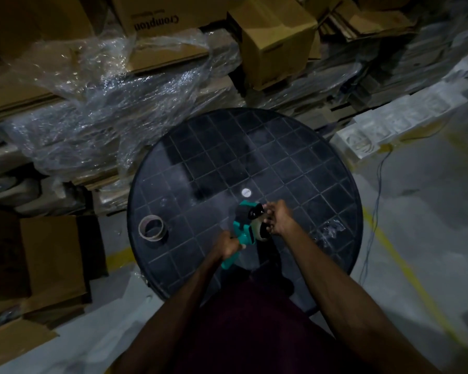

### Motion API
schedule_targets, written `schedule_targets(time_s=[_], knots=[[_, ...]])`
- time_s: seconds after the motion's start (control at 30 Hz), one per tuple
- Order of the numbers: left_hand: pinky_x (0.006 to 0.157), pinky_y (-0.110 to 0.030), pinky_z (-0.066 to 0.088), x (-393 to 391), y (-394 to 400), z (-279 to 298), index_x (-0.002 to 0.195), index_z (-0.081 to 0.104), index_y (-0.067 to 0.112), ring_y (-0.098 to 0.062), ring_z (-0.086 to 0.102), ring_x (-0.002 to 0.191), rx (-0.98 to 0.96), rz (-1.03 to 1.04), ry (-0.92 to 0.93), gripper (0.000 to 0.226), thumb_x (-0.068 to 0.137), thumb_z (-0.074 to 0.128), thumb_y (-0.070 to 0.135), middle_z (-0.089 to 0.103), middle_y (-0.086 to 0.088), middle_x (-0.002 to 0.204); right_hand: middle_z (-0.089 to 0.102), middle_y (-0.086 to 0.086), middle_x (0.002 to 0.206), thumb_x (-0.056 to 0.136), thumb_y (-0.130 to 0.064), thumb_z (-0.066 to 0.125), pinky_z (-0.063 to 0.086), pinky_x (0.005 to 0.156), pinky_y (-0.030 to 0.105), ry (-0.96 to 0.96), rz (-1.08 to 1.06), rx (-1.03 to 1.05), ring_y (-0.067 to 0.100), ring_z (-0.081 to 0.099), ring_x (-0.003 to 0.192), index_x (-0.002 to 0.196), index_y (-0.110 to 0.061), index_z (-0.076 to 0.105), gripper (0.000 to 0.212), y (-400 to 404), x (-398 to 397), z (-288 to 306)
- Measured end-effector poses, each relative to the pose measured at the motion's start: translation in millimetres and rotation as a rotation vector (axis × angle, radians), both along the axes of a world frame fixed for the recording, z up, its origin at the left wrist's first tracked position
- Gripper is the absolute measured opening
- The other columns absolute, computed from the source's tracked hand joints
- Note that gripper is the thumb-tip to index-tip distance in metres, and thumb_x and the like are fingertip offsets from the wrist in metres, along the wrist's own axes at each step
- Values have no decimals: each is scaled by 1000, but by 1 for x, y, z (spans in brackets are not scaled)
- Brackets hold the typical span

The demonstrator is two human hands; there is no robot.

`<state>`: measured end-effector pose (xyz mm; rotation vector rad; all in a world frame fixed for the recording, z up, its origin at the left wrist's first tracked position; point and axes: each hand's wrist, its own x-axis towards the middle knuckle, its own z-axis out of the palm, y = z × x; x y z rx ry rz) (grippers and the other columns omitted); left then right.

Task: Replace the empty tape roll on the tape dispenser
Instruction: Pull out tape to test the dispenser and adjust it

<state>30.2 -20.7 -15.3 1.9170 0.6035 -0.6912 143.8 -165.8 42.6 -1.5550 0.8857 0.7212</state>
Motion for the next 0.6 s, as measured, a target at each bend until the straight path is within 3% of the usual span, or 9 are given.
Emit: schedule_targets(time_s=[0.17,0.27,0.33,0.4,0.47,0.6], knots=[[81,-43,54,16,3,-15,104,69,-2,-23,63,85,-217,315,72,23,84,73,8,68,-14,96,59,3,61,87,-18,58,34,37,18,-141,70,-86,16,50,39,77,-15,65,13,10,-18,-25],[91,-48,53,28,4,-19,106,68,2,-27,64,90,-381,489,82,18,89,68,7,67,-18,102,62,9,66,86,-17,62,38,38,22,-195,201,-75,18,54,44,78,-10,65,11,20,-29,-33],[95,-53,52,38,2,-22,110,67,-2,-31,64,93,-470,583,76,23,90,68,9,67,-20,105,64,8,74,87,-11,65,42,39,19,-242,256,-45,16,57,54,90,-8,67,5,28,-26,-37],[85,-48,59,48,1,-24,111,66,-6,-28,67,86,-476,647,46,28,89,70,10,68,-18,101,66,7,84,85,-9,68,48,49,20,-277,306,-32,17,61,67,99,-11,66,13,37,-18,-45],[65,-29,60,61,4,-24,105,66,-4,-17,65,73,-419,646,10,21,91,69,11,67,-13,93,69,8,91,83,-7,68,52,64,25,-306,340,-27,21,65,79,98,-16,67,17,43,-7,-54],[73,-31,56,85,14,-36,103,67,-1,-24,64,84,-428,632,13,22,91,70,16,66,-15,99,68,9,92,86,1,62,52,65,20,-317,335,-20,18,64,79,109,-7,67,25,48,16,-67]])
